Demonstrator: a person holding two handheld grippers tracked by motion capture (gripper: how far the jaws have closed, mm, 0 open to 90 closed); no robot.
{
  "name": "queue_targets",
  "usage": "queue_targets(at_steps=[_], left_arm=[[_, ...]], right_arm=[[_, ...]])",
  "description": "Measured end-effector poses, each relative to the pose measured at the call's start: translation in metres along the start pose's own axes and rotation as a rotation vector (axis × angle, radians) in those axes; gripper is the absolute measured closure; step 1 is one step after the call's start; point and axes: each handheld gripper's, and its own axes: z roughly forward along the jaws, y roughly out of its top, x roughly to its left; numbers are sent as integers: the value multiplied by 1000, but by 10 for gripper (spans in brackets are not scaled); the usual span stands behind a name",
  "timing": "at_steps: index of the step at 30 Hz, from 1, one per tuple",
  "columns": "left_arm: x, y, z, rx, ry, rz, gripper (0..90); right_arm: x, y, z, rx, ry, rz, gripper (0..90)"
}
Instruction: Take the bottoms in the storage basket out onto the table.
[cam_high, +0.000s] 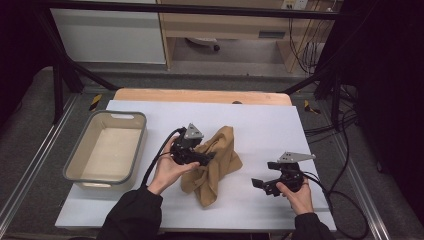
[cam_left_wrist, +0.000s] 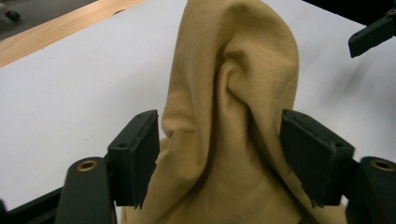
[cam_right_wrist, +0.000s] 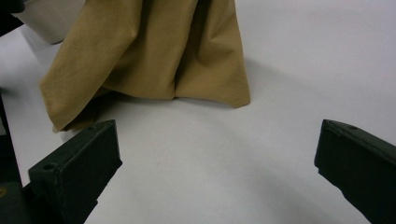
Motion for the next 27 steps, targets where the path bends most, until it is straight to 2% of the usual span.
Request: queue_targets(at_steps=[9,12,17,27], left_arm=[[3,-1,-10,8,-7,-5,173],[4,-2,-14,9,6,-9,135],[6,-4,-21,12,5,-13,108],[12,-13,-35,32,32,-7,82]], right_arm=[[0,0,0,0,-1,1,7],[0,0,0,1,-1,-1,7],[0,0,-1,1,0,0,7],[0,0,0,2,-3,0,7]])
